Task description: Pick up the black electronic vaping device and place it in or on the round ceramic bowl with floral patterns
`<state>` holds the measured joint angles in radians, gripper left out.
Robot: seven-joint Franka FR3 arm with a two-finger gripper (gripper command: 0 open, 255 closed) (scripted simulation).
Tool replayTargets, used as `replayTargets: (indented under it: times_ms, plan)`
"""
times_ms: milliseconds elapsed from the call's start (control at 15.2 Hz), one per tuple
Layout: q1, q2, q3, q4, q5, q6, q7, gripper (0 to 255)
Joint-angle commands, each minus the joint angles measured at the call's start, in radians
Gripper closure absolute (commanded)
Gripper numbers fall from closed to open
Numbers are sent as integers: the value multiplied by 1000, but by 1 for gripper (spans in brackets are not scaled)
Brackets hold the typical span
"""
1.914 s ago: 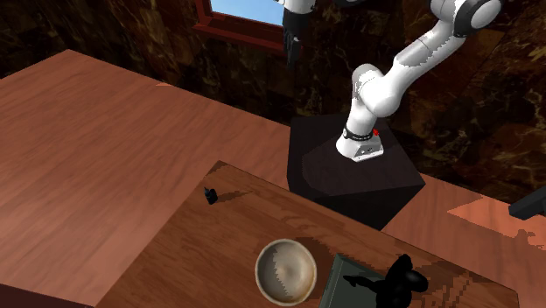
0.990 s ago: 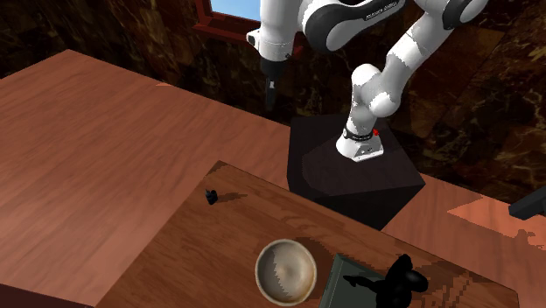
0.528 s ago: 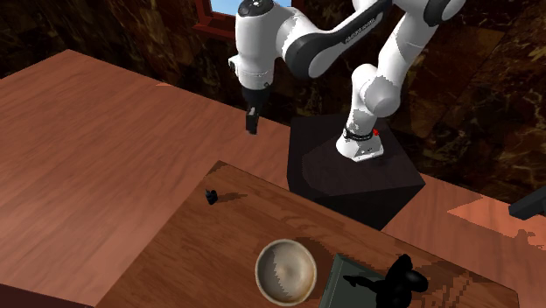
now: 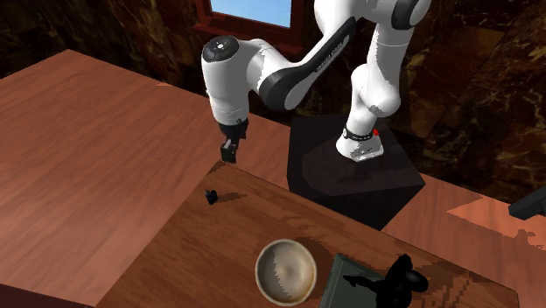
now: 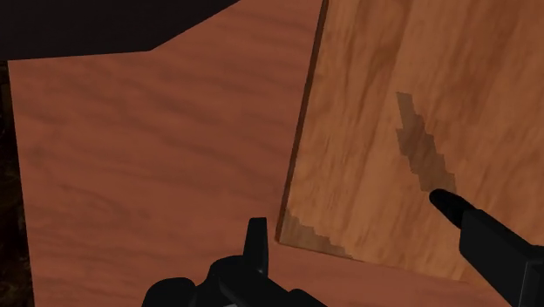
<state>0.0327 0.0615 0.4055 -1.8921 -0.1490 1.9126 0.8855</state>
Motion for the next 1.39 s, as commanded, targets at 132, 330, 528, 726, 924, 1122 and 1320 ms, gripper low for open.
replayTargets:
  times_ms: [132, 330, 528, 726, 924, 1122, 1320]
  plan:
    - [42, 192, 7, 178, -73, -26, 121, 0]
    - [89, 332, -3, 330, -117, -63, 192, 0]
    - [143, 480, -21, 512, -152, -115, 246, 0]
    - [158, 528, -31, 550, -162, -108, 261, 0]
    - [153, 533, -33, 517, -166, -71, 265, 0]
    - [149, 539, -36, 491, -170, -40, 269, 0]
    - [149, 539, -36, 491, -170, -40, 269, 0]
